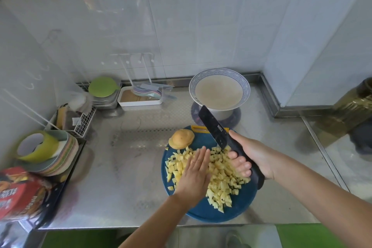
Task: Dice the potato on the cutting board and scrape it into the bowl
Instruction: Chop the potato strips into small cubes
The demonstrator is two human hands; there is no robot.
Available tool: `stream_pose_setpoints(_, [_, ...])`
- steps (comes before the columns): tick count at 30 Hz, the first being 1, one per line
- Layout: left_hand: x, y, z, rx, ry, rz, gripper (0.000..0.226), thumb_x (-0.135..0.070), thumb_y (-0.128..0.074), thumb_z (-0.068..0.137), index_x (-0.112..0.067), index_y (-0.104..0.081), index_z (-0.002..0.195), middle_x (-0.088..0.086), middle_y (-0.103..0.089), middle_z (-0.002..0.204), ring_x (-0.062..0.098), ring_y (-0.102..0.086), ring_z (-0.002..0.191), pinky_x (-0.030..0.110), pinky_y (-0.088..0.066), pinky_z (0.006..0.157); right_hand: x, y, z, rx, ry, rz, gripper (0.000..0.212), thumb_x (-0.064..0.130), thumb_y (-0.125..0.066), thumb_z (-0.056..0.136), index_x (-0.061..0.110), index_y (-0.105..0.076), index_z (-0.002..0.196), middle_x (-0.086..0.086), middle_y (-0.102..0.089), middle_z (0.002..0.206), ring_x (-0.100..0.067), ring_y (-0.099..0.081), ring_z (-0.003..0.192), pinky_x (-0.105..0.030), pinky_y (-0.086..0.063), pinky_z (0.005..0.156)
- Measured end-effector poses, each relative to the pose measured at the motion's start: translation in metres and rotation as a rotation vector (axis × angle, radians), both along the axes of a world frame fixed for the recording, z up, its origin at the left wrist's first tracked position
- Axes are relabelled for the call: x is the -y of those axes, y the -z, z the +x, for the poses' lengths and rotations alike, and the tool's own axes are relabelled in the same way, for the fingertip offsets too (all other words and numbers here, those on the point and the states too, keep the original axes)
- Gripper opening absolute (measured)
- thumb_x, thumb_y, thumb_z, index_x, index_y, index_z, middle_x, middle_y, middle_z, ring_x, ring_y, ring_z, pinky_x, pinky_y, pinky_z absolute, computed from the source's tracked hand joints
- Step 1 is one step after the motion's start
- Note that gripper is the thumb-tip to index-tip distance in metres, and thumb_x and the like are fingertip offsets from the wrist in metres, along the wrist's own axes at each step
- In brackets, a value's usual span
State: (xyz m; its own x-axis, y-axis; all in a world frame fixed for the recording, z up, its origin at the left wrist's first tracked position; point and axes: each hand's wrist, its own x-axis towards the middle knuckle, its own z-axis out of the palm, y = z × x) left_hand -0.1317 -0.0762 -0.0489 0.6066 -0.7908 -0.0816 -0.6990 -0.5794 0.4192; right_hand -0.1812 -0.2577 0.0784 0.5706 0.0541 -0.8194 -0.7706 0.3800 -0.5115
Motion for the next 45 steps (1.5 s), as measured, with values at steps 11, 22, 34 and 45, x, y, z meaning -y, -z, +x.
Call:
stream_pose_setpoints(11, [0.014,-0.024,0.121,-0.274,-0.481,0.132,0.078,-0.036,-0.074,0.08,-0.03,-0.033,0.145,0.011,-0.029,0.147,0.036,-0.031,0.134,0.043,-0.036,0.105,0.018,0.025,-0.017,0.051,-0.239,-0.477,0.062,0.069,-0.04,0.093,0.015,-0.042,0.062,0.001,-0.039,0.046,-0.013,-0.033,0.036,-0.023,-0.031,0.038])
stream_pose_setpoints(22, [0.045,-0.018,0.129,-0.212,-0.543,0.31,0.073,-0.03,-0.079,0.074,-0.011,-0.041,0.133,0.013,-0.04,0.134,0.034,-0.038,0.125,0.04,-0.047,0.092,0.044,0.041,-0.02,0.149,-0.325,-0.602,0.069,0.068,-0.038,0.094,0.015,-0.04,0.051,-0.002,-0.04,0.04,-0.015,-0.033,0.032,-0.024,-0.037,0.043])
stream_pose_setpoints(34, [0.011,-0.048,0.151,-0.248,-0.723,0.088,0.069,-0.047,-0.075,0.076,-0.011,-0.047,0.128,0.014,-0.05,0.123,0.03,-0.056,0.101,0.042,-0.052,0.085,0.018,0.055,-0.055,0.163,-0.428,-0.275,0.065,0.076,-0.04,0.085,0.016,-0.043,0.06,0.0,-0.037,0.047,-0.013,-0.031,0.036,-0.021,-0.033,0.038])
stream_pose_setpoints(45, [-0.069,-0.05,0.099,-0.409,-0.93,-0.088,0.063,-0.049,-0.07,0.08,-0.005,-0.054,0.122,0.007,-0.059,0.103,0.021,-0.052,0.087,0.028,-0.041,0.069,-0.088,0.106,-0.064,0.094,-0.488,-0.194,0.066,0.078,-0.04,0.084,0.016,-0.041,0.06,0.0,-0.039,0.047,-0.013,-0.033,0.035,-0.023,-0.031,0.039])
